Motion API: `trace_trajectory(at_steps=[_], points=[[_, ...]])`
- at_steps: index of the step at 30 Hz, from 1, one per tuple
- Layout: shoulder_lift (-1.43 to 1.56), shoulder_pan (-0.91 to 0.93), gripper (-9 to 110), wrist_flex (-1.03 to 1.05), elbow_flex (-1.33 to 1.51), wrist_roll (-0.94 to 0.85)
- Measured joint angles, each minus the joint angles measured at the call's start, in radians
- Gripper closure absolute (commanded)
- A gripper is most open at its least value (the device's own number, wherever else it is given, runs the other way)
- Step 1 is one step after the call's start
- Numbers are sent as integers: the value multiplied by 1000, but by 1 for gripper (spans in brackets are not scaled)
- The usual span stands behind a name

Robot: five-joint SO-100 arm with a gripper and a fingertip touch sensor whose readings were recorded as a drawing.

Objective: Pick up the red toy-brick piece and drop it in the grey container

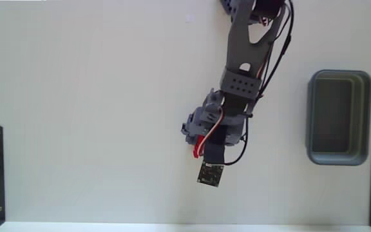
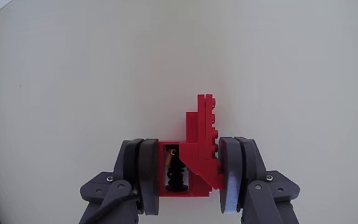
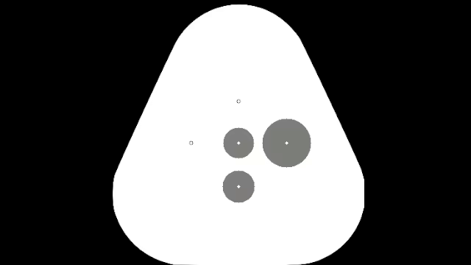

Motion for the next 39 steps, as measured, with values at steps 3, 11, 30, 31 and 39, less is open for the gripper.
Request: trace_trajectory(at_steps=[3, 11, 30, 31, 39], points=[[0, 0, 50, 0, 0, 0], [0, 0, 50, 0, 0, 0], [-2, 0, 50, 64, -38, 2], [-2, 0, 50, 81, -48, 2], [-2, 0, 50, 219, -181, 2]])
